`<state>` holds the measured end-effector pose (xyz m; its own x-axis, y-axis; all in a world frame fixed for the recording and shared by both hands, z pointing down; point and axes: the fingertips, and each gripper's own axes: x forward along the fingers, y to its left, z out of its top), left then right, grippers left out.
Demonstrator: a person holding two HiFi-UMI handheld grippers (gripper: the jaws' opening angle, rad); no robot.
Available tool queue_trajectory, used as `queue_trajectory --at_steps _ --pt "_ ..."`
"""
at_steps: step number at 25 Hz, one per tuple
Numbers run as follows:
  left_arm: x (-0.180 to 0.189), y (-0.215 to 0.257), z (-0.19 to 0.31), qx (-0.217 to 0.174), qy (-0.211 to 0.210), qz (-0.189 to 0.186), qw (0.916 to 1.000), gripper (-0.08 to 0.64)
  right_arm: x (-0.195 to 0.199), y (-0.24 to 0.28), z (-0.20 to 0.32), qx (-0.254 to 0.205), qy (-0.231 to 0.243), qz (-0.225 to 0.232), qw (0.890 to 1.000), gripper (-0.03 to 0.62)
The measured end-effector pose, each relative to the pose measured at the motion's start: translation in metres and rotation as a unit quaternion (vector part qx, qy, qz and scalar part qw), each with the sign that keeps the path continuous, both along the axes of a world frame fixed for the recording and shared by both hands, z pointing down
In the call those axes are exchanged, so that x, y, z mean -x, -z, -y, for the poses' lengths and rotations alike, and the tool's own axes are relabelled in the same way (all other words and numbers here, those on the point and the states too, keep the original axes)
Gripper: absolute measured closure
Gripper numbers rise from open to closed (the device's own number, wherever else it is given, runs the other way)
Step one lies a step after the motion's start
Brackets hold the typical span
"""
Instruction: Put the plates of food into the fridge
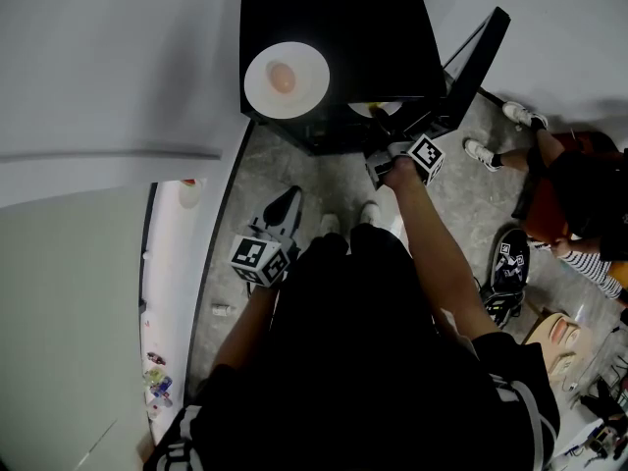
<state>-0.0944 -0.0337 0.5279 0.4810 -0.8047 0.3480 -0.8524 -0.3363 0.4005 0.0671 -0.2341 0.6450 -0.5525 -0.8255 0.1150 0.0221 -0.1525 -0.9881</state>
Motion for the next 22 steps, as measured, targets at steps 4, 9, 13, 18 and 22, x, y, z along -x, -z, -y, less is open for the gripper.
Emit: queue_trajectory --at_steps 4,9,13,18,22 --pt "-0.002 -0.001 0.002 0.003 -0.002 -0.001 1.0000 0.534 0.002 0.002 -0.001 -0.003 0.012 -0.003 1.000 0.552" --pt "-0.005 0.002 0.001 -0.003 -0.006 0.000 1.0000 0.535 -0.001 0.001 -0.012 -0.001 0.024 -0.014 1.000 0.552" --pt "-0.006 0.000 0.001 0.001 -0.008 -0.004 1.0000 0.538 -0.008 0.005 -0.017 -0.008 0.024 -0.022 0.999 0.552" --pt "-0.010 0.004 -0.003 0.001 -0.019 -0.017 0.9997 0.538 -0.015 0.009 -0.027 -0.010 0.023 -0.028 0.999 0.552" --pt "-0.012 0.005 -0.006 -0.001 -0.021 -0.012 0.9997 0.538 -0.018 0.008 -0.038 -0.006 0.026 -0.030 0.999 0.552"
